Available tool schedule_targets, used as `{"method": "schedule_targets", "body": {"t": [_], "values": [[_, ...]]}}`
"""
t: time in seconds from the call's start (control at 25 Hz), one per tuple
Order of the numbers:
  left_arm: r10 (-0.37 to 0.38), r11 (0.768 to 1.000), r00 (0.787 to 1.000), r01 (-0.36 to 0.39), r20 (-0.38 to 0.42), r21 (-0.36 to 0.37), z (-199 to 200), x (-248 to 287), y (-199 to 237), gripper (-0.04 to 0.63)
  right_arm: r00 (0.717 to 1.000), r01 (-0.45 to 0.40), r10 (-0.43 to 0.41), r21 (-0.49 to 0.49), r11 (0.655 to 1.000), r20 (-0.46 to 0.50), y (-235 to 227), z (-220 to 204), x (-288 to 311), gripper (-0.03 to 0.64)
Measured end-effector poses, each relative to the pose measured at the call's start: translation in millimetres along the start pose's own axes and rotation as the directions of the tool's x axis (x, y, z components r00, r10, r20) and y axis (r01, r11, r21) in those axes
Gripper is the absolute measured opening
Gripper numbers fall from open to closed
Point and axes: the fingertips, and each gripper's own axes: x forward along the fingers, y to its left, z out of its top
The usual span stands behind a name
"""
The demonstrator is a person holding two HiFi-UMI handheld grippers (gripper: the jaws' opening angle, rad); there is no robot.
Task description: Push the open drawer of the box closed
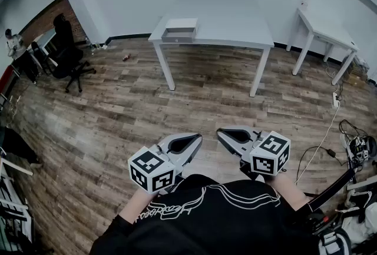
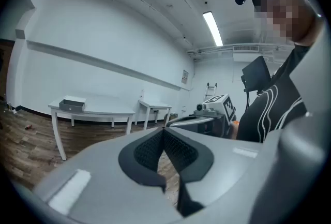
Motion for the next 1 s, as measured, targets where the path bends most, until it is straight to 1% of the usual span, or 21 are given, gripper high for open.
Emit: {"method": "schedule_targets", "body": {"t": [0.2, 0.32, 0.44, 0.52, 0.64, 0.8, 0.92, 1.0], "values": [[-0.006, 1.0, 1.0, 0.006, 0.01, -0.009, -2, -2, 14, 0.008, 1.0, 0.001, -0.001, 0.003, 1.0, -0.012, -8, -1, 14, 0.009], [-0.001, 0.999, 1.0, 0.002, 0.021, -0.043, -9, -1, 38, 0.008, 1.0, 0.012, -0.011, 0.017, 1.0, -0.027, -21, -6, 31, 0.009], [0.002, 0.996, 1.0, 0.001, 0.029, -0.089, -15, 10, 73, 0.008, 0.998, 0.015, -0.013, 0.036, 0.999, -0.069, -44, -14, 53, 0.009], [0.003, 0.993, 1.0, 0.0, 0.027, -0.114, -16, 19, 103, 0.008, 0.996, 0.019, -0.014, 0.052, 0.998, -0.089, -67, -14, 75, 0.009], [0.012, 0.991, 1.0, -0.01, 0.018, -0.137, -13, 32, 159, 0.008, 0.995, 0.031, -0.025, 0.07, 0.997, -0.095, -106, -4, 116, 0.009], [0.023, 0.989, 1.0, -0.023, -0.001, -0.146, -4, 46, 243, 0.008, 0.994, 0.05, -0.041, 0.089, 0.995, -0.101, -160, 10, 179, 0.009], [0.007, 0.985, 1.0, -0.006, 0.007, -0.171, 12, 61, 303, 0.008, 0.992, 0.068, -0.058, 0.087, 0.994, -0.113, -203, 27, 224, 0.009], [-0.008, 0.984, 1.0, 0.009, 0.008, -0.175, 24, 70, 336, 0.008, 0.991, 0.076, -0.067, 0.08, 0.994, -0.112, -226, 42, 250, 0.009]]}}
